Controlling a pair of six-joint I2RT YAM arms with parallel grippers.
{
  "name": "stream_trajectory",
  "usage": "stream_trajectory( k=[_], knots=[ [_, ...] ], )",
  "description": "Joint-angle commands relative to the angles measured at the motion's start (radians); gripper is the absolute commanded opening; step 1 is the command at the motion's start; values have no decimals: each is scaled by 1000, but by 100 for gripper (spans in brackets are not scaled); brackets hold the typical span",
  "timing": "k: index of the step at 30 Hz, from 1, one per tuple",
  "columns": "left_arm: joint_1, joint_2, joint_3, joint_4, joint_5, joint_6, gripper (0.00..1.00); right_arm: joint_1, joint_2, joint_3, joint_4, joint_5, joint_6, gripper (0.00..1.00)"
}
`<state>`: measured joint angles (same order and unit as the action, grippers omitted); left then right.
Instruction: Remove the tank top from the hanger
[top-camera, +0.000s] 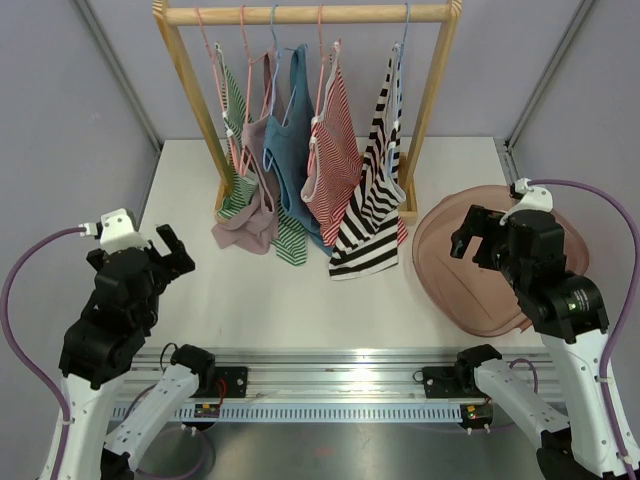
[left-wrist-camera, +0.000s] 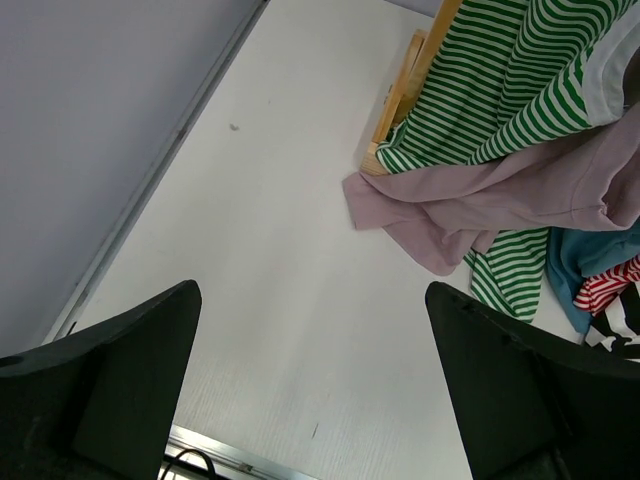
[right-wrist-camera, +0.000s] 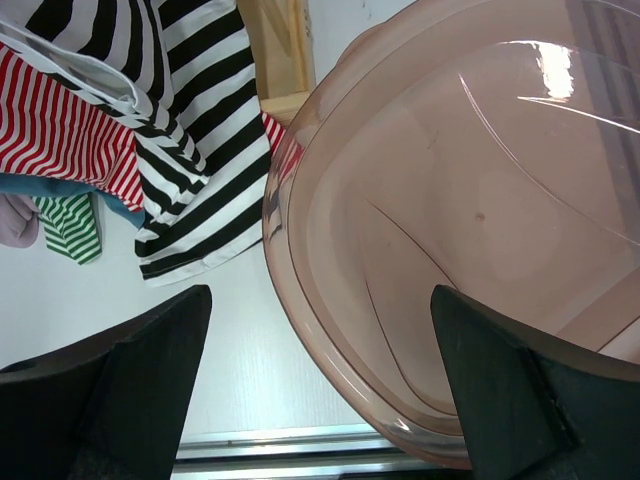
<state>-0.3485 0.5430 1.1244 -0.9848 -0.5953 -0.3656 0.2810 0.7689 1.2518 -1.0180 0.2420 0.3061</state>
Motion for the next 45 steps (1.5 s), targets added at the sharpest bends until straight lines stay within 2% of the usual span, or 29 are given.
stream_trajectory(
  k=[1,6,8,15,16,21,27,29,32,37,45],
  knots=[
    [-4,15,37,66,54,16,99,7,7,8,15,-27,-9,100],
    [-4,86,162,78,139,33,99,7,-6,-14,45,-168,-4,100],
    [-4,159,221,75,163,42,99,7,-17,-28,70,-219,17,100],
    [-4,449,556,57,313,85,99,7,-13,-31,85,-286,30,100],
    [-4,486,642,52,325,93,99,7,-13,-31,87,-299,33,99],
    [-4,680,830,66,280,128,99,9,-22,-35,88,-389,56,99],
    [-3,871,1021,101,233,197,83,7,-59,-51,84,-423,61,100],
    [-1,937,1051,127,216,217,76,7,-65,-51,76,-440,59,99],
    [6,1008,1060,172,229,237,73,7,-72,-60,73,-460,54,99],
    [31,1149,1219,130,221,232,48,7,-72,-74,70,-489,47,99],
    [71,1204,1224,155,255,234,34,7,-82,-88,64,-500,24,100]
  ],
)
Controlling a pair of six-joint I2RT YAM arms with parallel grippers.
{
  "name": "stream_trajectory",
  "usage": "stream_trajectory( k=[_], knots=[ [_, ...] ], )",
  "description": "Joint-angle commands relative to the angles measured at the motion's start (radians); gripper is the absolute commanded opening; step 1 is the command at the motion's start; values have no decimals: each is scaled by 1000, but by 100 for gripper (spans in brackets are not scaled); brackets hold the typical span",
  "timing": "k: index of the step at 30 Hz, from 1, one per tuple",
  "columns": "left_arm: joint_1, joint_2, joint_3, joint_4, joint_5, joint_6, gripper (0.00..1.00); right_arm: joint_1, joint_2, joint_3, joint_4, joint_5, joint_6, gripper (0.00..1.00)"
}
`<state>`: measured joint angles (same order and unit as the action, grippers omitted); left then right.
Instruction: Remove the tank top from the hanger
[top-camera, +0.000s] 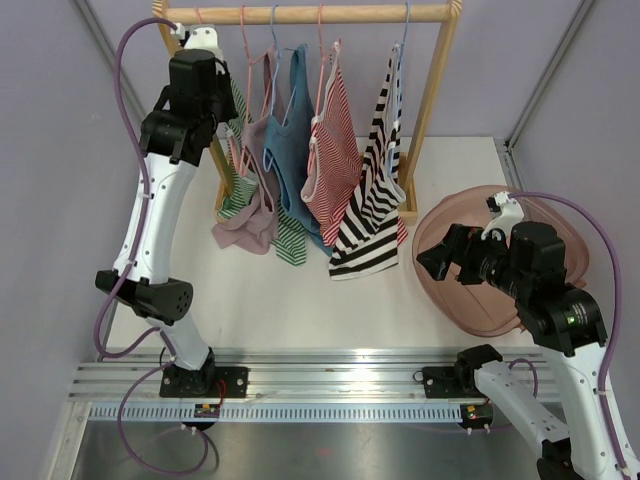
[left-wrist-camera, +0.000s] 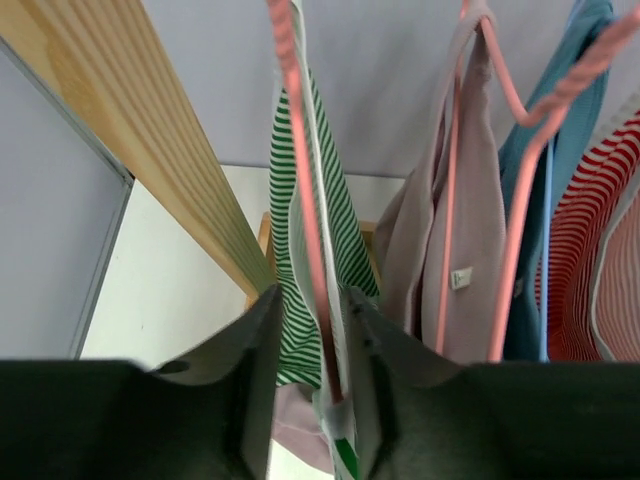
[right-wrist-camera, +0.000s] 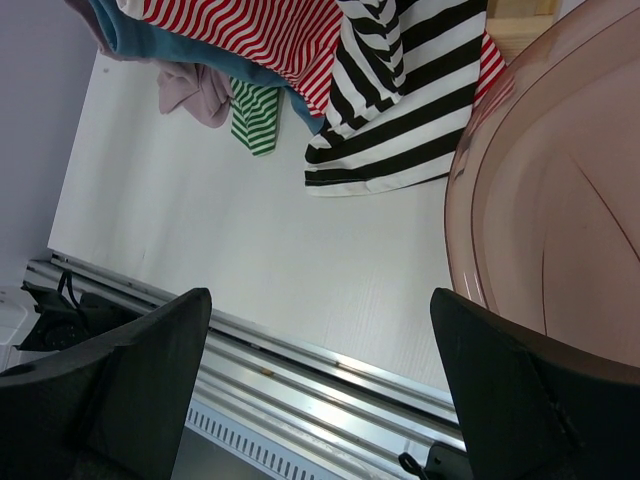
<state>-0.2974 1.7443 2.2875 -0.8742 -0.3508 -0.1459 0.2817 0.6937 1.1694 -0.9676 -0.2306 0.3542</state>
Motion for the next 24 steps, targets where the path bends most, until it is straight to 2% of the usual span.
stream_trajectory(
  k=[1,5,8,17,24],
  knots=[
    [24,10,66,40,10,8,29,7,-8,-7,13,-24,-24,99],
    [34,34,81,34,10,5,5,7,-8,-8,12,-21,-31,99],
    [34,43,99,35,27,3,0,7,-2,-4,10,-23,-35,99],
    [32,-32,119,107,10,-21,0,7,9,-7,27,-24,-37,100],
    [32,-106,118,104,30,-57,0,7,3,-13,43,-19,-37,100]
  ],
)
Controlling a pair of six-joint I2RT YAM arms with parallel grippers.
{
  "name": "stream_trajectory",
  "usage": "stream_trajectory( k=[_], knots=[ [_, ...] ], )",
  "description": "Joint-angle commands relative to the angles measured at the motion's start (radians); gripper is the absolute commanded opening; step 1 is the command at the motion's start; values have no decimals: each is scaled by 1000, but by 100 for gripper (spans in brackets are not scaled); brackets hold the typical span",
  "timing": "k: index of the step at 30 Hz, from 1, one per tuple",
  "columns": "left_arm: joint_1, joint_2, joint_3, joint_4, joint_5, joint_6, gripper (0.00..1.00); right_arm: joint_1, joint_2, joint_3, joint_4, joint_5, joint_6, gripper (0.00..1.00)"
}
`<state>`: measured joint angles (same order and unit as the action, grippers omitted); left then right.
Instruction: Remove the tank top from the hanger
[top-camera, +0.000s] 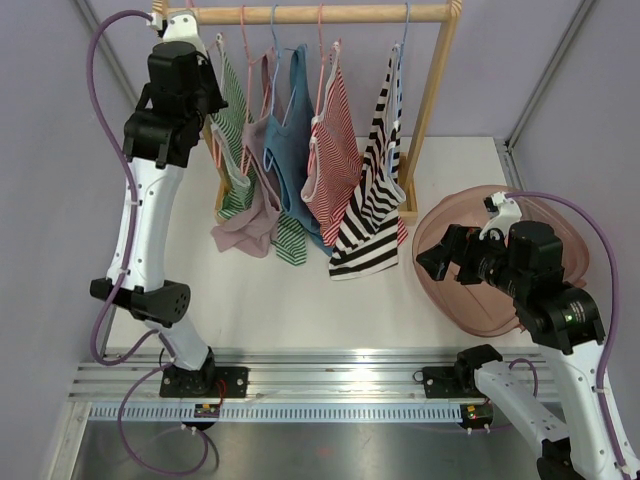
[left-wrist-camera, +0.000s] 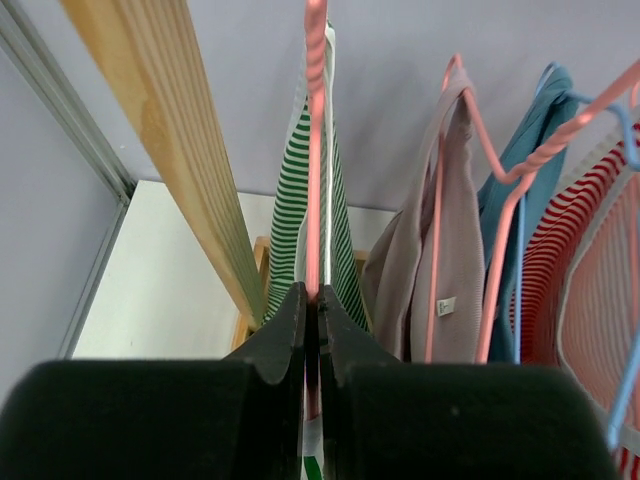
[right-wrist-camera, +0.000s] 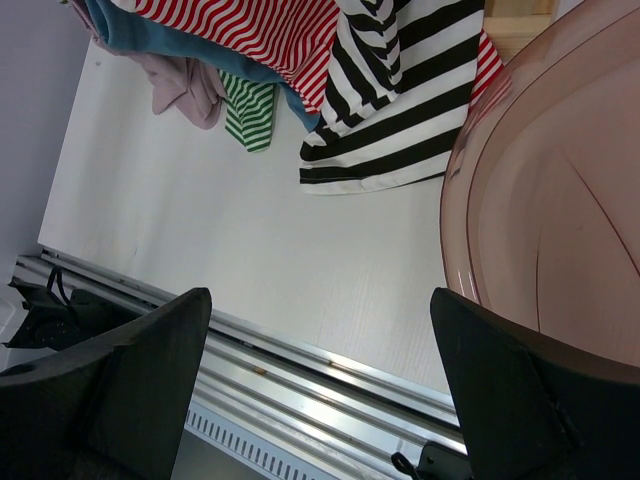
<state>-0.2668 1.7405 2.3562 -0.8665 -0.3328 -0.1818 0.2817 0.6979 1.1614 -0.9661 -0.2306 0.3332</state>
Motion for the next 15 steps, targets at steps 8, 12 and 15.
stream_trajectory(
  k=[8,12,15],
  knots=[
    [1,-148,29,95,26,-18,0,7,0,-14,56,-19,-17,100],
    [1,-228,-65,66,44,-31,0,7,-3,-31,81,-32,-6,99],
    [1,-343,-170,64,78,-59,0,8,-1,-32,101,-65,3,99]
  ],
)
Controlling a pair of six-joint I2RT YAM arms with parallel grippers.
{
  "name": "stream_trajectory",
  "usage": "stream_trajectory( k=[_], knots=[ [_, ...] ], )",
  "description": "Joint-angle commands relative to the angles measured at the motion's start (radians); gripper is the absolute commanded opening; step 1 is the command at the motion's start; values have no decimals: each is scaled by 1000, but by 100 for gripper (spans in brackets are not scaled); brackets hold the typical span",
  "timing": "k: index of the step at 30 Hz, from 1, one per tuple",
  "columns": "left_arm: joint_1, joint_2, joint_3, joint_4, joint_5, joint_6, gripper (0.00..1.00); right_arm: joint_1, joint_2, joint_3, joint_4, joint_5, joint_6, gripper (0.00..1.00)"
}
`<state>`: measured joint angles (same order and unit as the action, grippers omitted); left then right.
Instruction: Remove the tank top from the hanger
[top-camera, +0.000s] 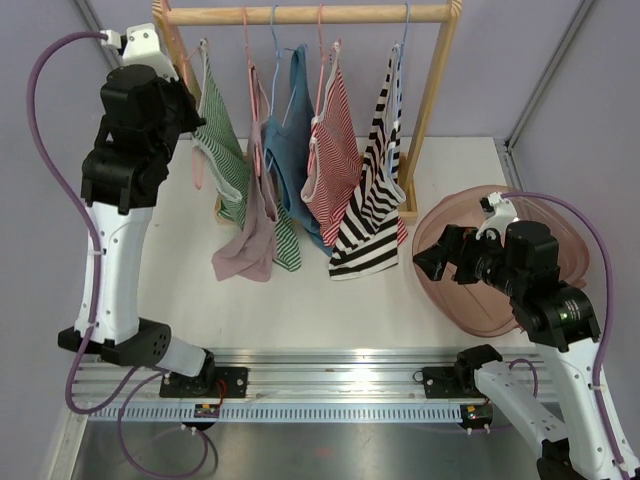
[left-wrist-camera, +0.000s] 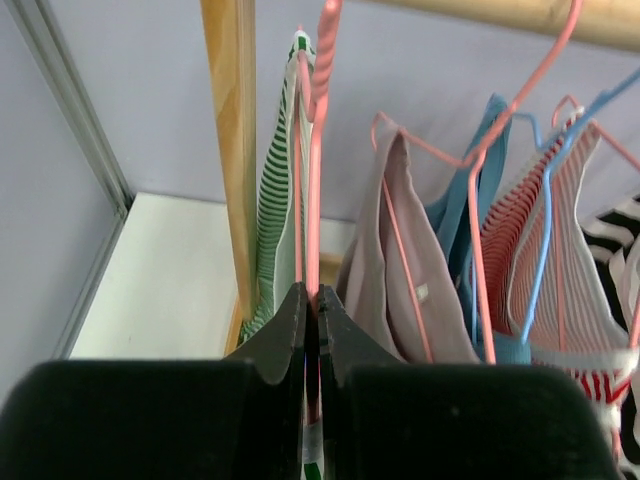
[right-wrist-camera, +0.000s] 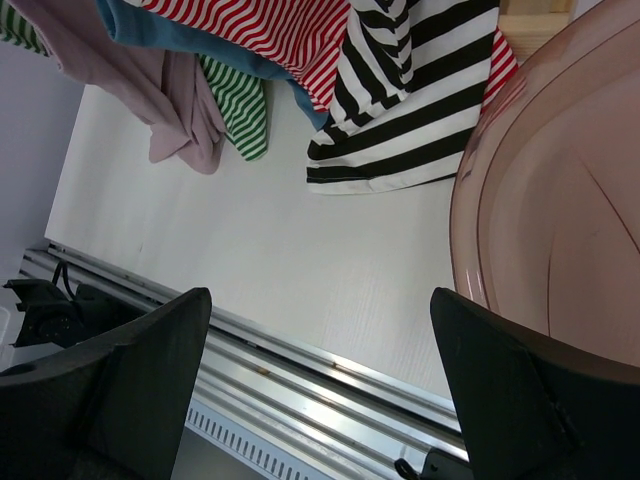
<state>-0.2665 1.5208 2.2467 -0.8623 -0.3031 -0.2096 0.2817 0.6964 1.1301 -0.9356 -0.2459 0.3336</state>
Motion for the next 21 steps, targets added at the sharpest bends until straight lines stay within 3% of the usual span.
stream_trajectory(
  k=[1,9,14,21],
  knots=[
    [0,-155,-138,62,55,-42,0,7,0,-1,75,-68,7,100],
    [-14,-531,-524,86,51,-71,0,7,-1,-36,144,-128,28,100],
    [-16,-686,-677,91,125,-62,0,7,5,-44,170,-144,38,99],
    [-16,-898,-925,-26,265,-96,0,7,15,-96,228,-223,80,100]
  ],
)
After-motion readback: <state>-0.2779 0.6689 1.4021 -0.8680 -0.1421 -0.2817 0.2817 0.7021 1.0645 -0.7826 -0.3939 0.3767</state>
